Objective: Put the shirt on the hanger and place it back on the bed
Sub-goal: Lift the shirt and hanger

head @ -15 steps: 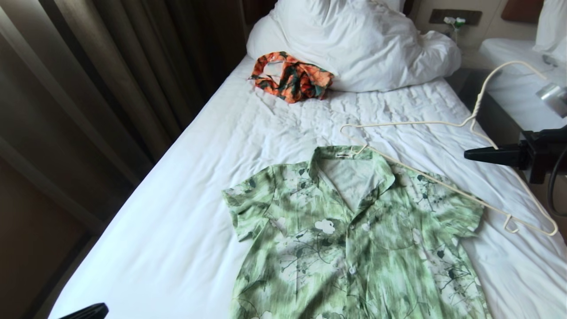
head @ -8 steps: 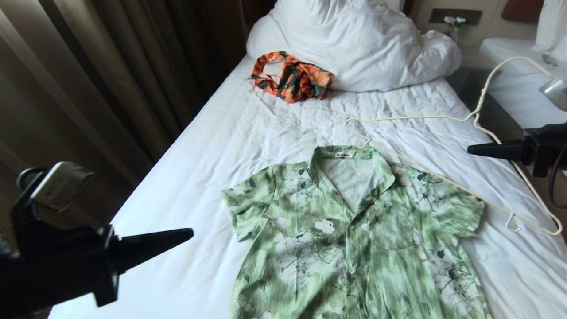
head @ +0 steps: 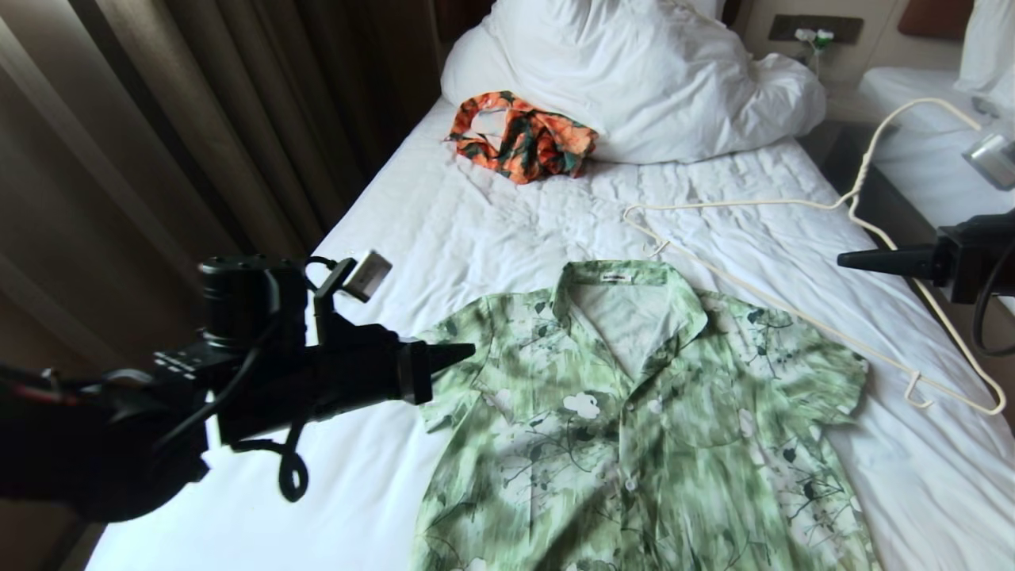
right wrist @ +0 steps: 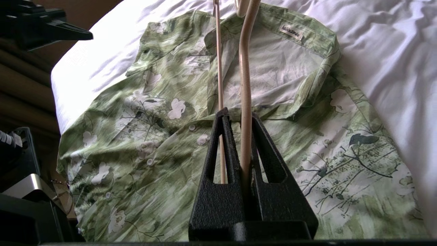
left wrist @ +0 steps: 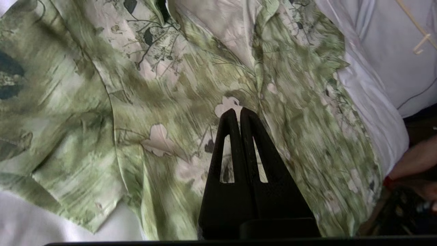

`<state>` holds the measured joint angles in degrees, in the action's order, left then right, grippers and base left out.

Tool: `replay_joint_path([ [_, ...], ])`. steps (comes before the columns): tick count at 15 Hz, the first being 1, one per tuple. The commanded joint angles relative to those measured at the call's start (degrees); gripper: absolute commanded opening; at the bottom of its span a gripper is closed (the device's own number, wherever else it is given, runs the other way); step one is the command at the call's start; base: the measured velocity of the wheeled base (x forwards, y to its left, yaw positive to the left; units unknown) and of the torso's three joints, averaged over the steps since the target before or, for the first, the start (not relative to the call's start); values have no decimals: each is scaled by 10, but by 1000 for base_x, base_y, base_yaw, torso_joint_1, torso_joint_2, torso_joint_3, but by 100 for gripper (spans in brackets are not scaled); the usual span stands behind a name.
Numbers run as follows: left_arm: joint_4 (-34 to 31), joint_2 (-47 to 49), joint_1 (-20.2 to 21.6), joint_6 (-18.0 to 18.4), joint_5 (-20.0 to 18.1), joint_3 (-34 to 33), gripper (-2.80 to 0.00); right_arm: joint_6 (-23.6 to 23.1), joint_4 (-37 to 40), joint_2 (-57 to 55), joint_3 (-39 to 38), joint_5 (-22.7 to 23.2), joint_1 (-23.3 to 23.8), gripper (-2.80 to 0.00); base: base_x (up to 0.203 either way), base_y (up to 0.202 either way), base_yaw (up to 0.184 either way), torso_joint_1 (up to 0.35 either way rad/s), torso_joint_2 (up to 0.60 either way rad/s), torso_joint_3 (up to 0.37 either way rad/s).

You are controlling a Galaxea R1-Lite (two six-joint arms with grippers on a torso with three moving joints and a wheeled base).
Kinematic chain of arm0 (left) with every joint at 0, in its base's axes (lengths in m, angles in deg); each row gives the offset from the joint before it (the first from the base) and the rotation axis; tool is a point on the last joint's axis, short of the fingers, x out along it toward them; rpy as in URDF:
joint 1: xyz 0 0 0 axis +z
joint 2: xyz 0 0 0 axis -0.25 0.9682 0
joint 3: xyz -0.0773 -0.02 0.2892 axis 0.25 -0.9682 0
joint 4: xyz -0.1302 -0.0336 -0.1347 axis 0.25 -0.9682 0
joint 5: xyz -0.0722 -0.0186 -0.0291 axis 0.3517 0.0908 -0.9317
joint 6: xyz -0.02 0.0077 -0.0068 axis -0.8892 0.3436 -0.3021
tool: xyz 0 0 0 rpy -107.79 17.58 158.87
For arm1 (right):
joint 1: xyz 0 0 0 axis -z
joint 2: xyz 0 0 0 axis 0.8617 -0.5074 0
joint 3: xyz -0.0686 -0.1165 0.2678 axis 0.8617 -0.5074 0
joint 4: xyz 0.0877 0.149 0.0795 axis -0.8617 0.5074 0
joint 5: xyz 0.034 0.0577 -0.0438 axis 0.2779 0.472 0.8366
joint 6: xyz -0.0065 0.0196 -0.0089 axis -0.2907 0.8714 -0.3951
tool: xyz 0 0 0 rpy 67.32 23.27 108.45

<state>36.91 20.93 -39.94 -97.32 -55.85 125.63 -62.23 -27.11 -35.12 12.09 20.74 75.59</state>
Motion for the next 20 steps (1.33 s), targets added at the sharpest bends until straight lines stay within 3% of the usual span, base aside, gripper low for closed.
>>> replay_joint_path([
  [1, 9, 103, -14, 0, 19, 56, -280, -1, 0, -7, 1, 4, 4, -280, 0, 0, 0, 0, 0, 0],
  [7, 13, 235, -49, 5, 79, 231, -280, -1, 0, -16, -3, 4, 15, -280, 0, 0, 0, 0, 0, 0],
  [10, 15, 280, -54, 37, 88, 255, -280, -2, 1, -22, -8, 4, 15, -280, 0, 0, 0, 0, 0, 0],
  [11, 16, 292, -52, 49, 90, 260, 0, -3, 0, -23, -10, 4, 15, -280, 0, 0, 0, 0, 0, 0],
  [17, 121, 380, -53, 61, 107, 299, 0, -4, 0, -27, -19, 6, 14, -280, 0, 0, 0, 0, 0, 0],
  [20, 130, 412, -59, 61, 129, 340, 0, -5, 0, -23, -26, 6, 15, -280, 0, 0, 0, 0, 0, 0],
])
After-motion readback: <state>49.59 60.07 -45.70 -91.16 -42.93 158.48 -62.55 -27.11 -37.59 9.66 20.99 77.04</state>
